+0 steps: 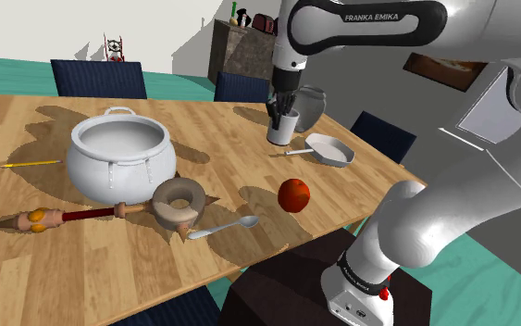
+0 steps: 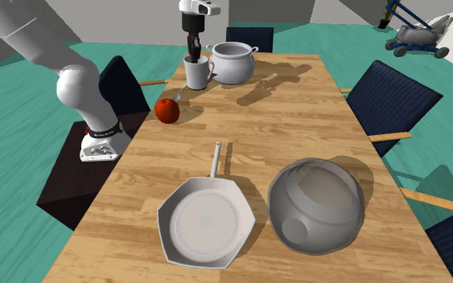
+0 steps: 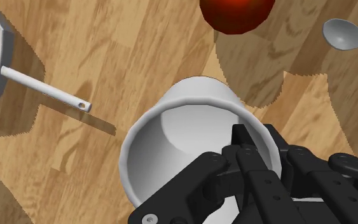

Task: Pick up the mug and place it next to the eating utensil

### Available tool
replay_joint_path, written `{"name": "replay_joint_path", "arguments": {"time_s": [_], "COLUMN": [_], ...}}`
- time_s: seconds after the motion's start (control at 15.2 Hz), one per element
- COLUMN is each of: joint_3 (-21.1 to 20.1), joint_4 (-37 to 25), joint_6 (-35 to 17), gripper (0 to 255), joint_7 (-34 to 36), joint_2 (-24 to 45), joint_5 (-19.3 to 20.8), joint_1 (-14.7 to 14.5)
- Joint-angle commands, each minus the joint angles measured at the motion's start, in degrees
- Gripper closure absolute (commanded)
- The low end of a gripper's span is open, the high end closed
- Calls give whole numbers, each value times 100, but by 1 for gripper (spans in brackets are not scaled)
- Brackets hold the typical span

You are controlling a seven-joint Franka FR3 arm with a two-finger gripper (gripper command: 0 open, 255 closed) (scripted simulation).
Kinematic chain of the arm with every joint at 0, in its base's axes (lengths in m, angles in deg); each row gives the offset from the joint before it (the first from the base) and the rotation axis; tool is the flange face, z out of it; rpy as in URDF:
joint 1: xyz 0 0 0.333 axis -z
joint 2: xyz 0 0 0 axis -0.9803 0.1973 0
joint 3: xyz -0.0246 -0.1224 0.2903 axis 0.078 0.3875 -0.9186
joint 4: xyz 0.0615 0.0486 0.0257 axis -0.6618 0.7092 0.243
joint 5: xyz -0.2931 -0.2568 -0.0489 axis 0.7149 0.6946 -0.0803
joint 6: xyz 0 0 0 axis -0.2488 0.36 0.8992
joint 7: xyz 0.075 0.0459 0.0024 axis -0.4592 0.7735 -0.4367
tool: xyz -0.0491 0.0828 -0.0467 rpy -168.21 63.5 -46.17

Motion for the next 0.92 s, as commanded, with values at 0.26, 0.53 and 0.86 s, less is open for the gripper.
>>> {"name": "replay_joint_path", "arguments": {"time_s": [0.26,0.53,0.86], "joint_3": [-580,-808,-812], "joint_4": [475,733,1084], "joint_6": [134,27,-368], "gripper": [255,255,255], "joint_7": [793,1092,1108], "joint_2": [-554,-692,-647], "joint_5": [-312,-461,-459], "joint_1": [-327,-458,-459]}}
